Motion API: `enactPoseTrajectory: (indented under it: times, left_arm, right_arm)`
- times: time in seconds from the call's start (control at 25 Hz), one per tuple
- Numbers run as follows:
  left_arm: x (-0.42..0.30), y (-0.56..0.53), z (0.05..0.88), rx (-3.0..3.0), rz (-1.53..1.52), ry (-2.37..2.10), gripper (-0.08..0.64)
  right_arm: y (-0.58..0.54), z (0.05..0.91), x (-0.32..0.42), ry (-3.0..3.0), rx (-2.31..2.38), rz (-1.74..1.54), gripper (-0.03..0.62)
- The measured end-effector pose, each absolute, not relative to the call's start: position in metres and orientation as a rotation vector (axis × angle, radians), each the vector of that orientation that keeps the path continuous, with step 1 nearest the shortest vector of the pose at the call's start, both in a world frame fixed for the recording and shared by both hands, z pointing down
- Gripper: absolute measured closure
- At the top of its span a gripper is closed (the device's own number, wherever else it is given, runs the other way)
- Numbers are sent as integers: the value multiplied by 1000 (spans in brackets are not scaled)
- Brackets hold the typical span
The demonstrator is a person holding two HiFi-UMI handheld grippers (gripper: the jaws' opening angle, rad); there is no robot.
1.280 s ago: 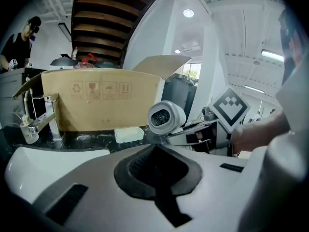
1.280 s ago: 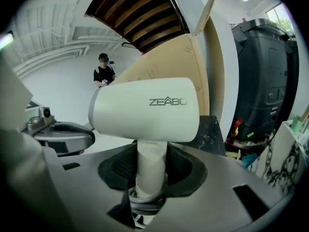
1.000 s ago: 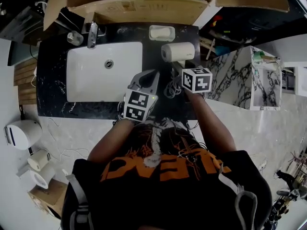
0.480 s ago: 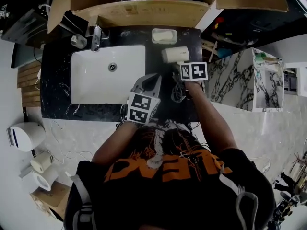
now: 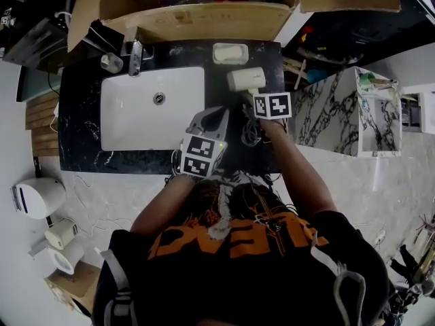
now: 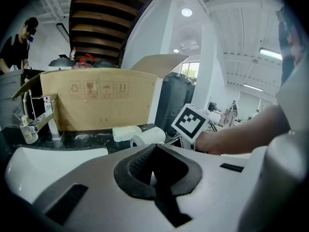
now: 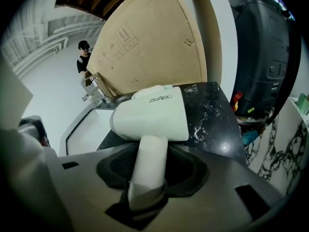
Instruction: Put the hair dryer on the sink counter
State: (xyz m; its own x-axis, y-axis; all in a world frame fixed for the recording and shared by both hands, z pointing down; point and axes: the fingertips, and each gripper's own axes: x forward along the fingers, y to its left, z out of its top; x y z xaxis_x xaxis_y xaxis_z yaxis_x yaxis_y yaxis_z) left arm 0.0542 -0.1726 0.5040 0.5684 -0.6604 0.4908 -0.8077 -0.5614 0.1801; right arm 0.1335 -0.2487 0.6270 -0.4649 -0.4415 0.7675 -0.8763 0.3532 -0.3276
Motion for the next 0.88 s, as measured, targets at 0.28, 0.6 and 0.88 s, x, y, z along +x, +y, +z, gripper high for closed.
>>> enactPoseTrajectory:
  times: [0.28, 0.6, 0.88]
  left_arm:
    - [50, -172, 507, 2409, 534, -1198, 537]
    - [50, -171, 507, 2414, 539, -1188, 538]
    - [50, -171, 505, 2415, 522, -1180, 537]
  right_arm:
    - [-241, 621, 123, -2138, 1157, 899, 107]
    - [-239, 609, 133, -2103, 1195, 720, 8]
    - [-239, 575, 122, -2258, 1180, 767, 9]
